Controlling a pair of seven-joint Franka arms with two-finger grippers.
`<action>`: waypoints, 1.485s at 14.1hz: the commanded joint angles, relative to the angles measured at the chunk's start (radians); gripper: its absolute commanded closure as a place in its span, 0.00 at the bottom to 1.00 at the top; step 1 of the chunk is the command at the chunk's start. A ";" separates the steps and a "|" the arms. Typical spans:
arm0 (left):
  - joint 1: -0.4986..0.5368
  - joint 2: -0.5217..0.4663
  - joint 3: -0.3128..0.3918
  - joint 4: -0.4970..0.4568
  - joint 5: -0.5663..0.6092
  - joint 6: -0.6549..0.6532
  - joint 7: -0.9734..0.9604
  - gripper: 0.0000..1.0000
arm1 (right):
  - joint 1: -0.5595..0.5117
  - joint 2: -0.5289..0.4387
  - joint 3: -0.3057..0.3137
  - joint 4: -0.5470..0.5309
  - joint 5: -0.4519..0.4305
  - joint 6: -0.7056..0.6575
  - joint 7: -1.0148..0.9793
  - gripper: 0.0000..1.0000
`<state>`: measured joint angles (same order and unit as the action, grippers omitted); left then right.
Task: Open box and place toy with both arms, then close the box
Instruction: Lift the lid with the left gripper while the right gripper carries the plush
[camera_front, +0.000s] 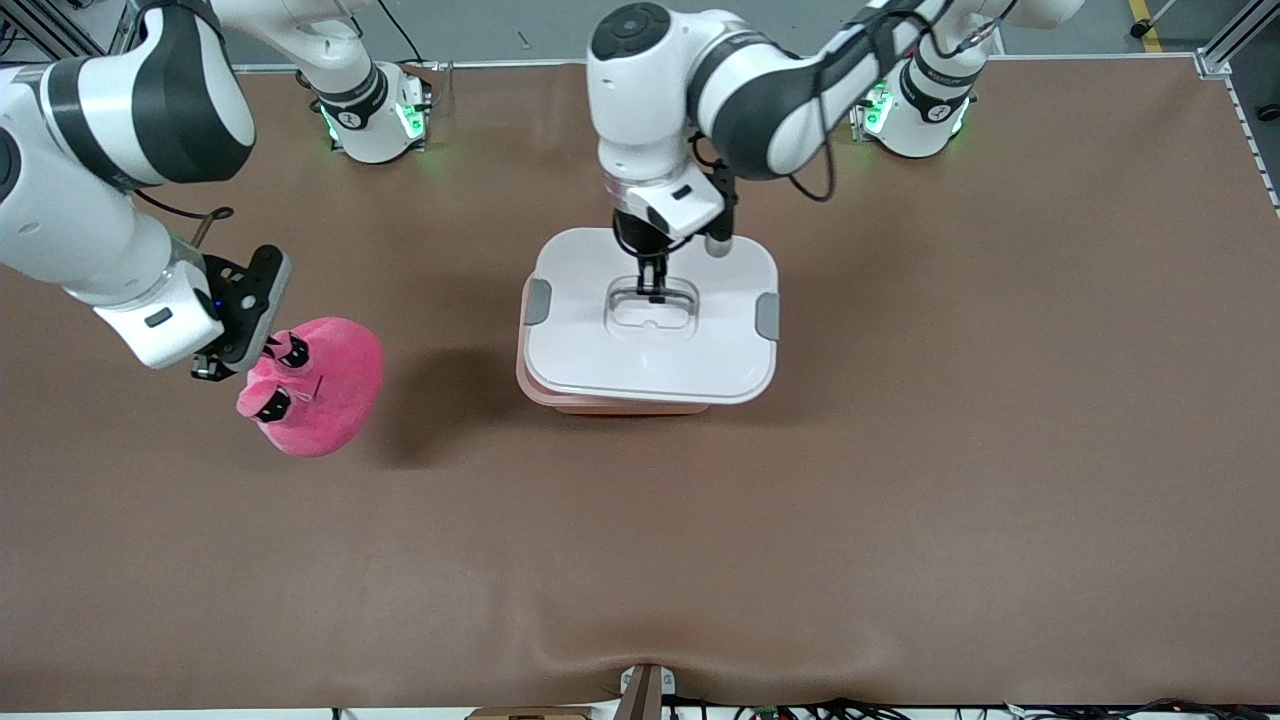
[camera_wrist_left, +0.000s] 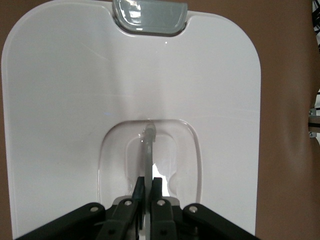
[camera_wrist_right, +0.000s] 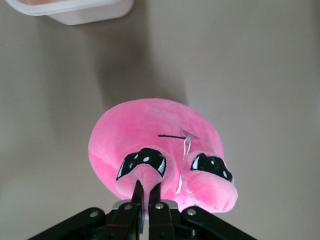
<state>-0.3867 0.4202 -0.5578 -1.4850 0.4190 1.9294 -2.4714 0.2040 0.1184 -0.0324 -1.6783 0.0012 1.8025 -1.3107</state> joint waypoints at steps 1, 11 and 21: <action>0.121 -0.066 -0.017 -0.017 -0.109 -0.033 0.217 1.00 | 0.044 -0.019 -0.006 -0.006 0.061 0.018 -0.111 1.00; 0.403 -0.101 -0.017 -0.011 -0.212 -0.225 0.944 1.00 | 0.260 -0.022 -0.006 0.012 0.042 0.040 -0.107 1.00; 0.491 -0.139 -0.011 0.034 -0.241 -0.432 1.284 1.00 | 0.359 -0.020 -0.004 0.031 0.052 0.021 -0.116 1.00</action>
<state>0.0600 0.2905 -0.5620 -1.4606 0.1972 1.5283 -1.2563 0.5488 0.1093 -0.0273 -1.6615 0.0510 1.8429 -1.4058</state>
